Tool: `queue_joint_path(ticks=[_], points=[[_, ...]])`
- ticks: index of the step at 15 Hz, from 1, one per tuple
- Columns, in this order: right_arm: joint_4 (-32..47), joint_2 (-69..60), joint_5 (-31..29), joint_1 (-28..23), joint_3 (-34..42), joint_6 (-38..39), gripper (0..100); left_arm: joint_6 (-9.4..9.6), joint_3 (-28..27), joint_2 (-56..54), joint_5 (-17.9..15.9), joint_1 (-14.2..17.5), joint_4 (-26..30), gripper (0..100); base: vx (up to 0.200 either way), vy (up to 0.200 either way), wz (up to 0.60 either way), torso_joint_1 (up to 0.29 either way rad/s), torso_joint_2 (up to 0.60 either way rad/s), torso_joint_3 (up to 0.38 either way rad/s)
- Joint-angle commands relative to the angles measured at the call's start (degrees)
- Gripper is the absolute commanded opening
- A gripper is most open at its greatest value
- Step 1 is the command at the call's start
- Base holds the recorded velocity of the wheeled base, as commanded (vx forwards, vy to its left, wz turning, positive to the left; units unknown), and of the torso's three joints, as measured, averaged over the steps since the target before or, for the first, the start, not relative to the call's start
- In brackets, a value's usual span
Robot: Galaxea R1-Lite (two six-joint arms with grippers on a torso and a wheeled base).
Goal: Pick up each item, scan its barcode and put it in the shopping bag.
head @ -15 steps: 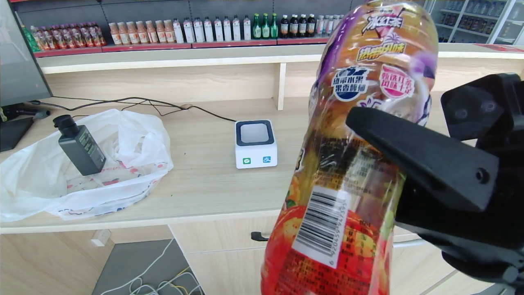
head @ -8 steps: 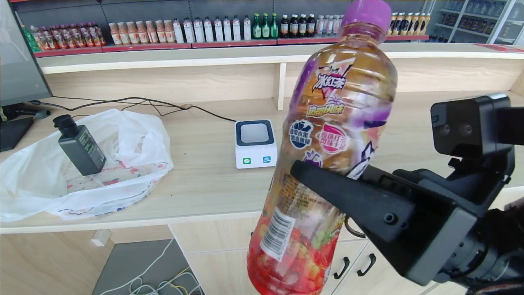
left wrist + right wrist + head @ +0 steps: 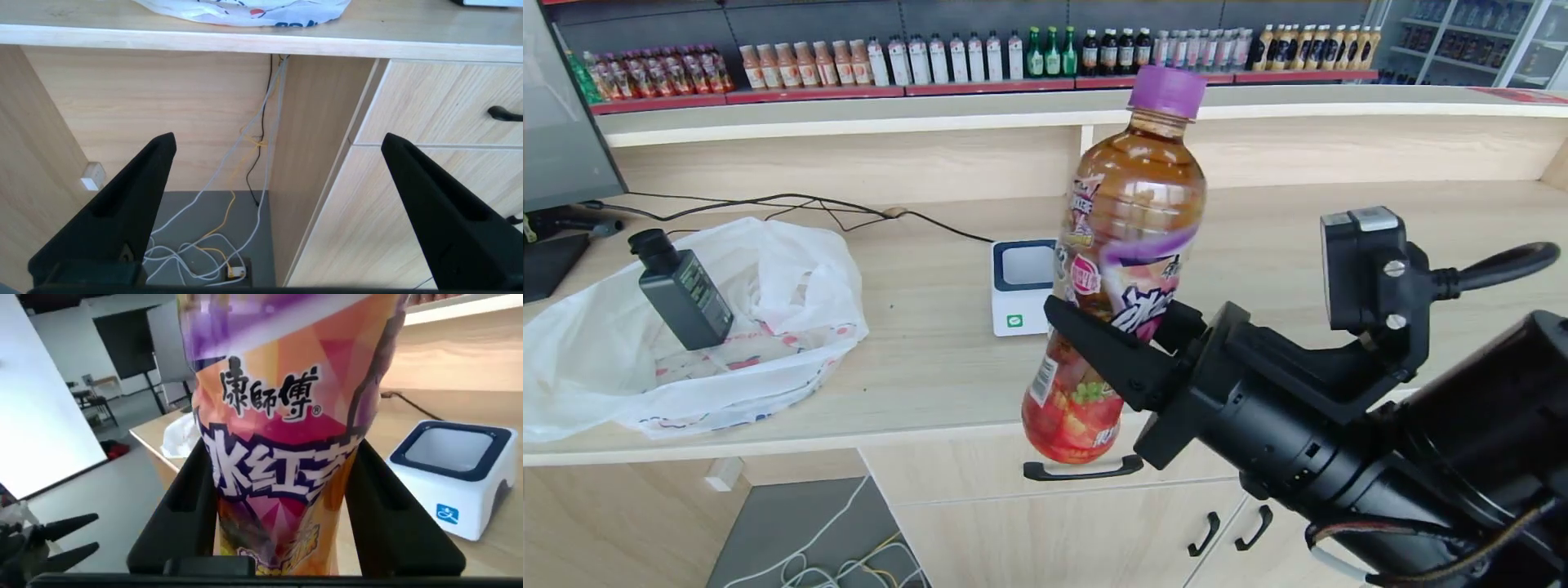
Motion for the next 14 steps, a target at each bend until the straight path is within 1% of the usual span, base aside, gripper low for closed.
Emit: queue_joint_path(ticks=[1, 2, 3, 4, 5, 7, 8, 9, 10, 13, 14], points=[[1.87, -0.25, -1.67, -1.09, -2.46, -3.26, 0, -0.01, 0.0, 0.01, 0.01, 0.02, 0.0, 100, 0.0, 0.0, 0.0, 0.0, 0.0, 0.0], [2.93, -0.25, -2.73, -1.44, -3.16, -5.19, 0, -0.01, 0.0, 0.01, 0.01, 0.02, 0.0, 100, 0.0, 0.0, 0.0, 0.0, 0.0, 0.0], [6.0, 0.01, -4.31, -1.97, -5.62, -8.8, 0, -0.01, 0.0, 0.01, 0.01, 0.02, 0.0, 100, 0.0, 0.0, 0.0, 0.0, 0.0, 0.0], [7.85, 0.01, -5.27, -2.23, -7.38, -9.85, 0, -0.01, 0.0, 0.01, 0.01, 0.02, 0.0, 100, 0.0, 0.0, 0.0, 0.0, 0.0, 0.0], [10.22, 0.19, -8.44, -2.49, -10.37, -11.26, 0, -0.01, 0.0, 0.01, 0.01, 0.02, 0.0, 100, 0.0, 0.0, 0.0, 0.0, 0.0, 0.0], [11.45, 1.51, -13.8, -2.84, -16.08, -12.49, 0, -0.01, 0.0, 0.01, 0.01, 0.02, 0.0, 100, 0.0, 0.0, 0.0, 0.0, 0.0, 0.0], [11.45, 1.95, -17.05, -3.28, -18.19, -13.46, 0, -0.01, 0.0, 0.01, 0.01, 0.02, 0.0, 100, 0.0, 0.0, 0.0, 0.0, 0.0, 0.0], [11.45, 1.95, -19.16, -3.81, -18.46, -14.07, 0, -0.01, 0.0, 0.01, 0.01, 0.02, 0.0, 100, 0.0, 0.0, 0.0, 0.0, 0.0, 0.0], [11.28, 1.77, -20.04, -4.69, -18.54, -14.25, 0, -0.01, 0.0, 0.01, 0.01, 0.02, 0.0, 100, 0.0, 0.0, 0.0, 0.0, 0.0, 0.0], [10.05, 1.42, -19.78, -8.73, -18.19, -15.57, 0, 0.08, 0.0, 0.01, 0.01, 0.02, 0.0, 100, 0.0, 0.0, 0.0, 0.0, 0.0, 0.0], [9.78, 1.33, -19.25, -11.19, -18.1, -15.57, 0, 0.08, 0.0, 0.01, 0.01, 0.02, 0.0, 100, 0.0, 0.0, 0.0, 0.0, 0.0, 0.0]])
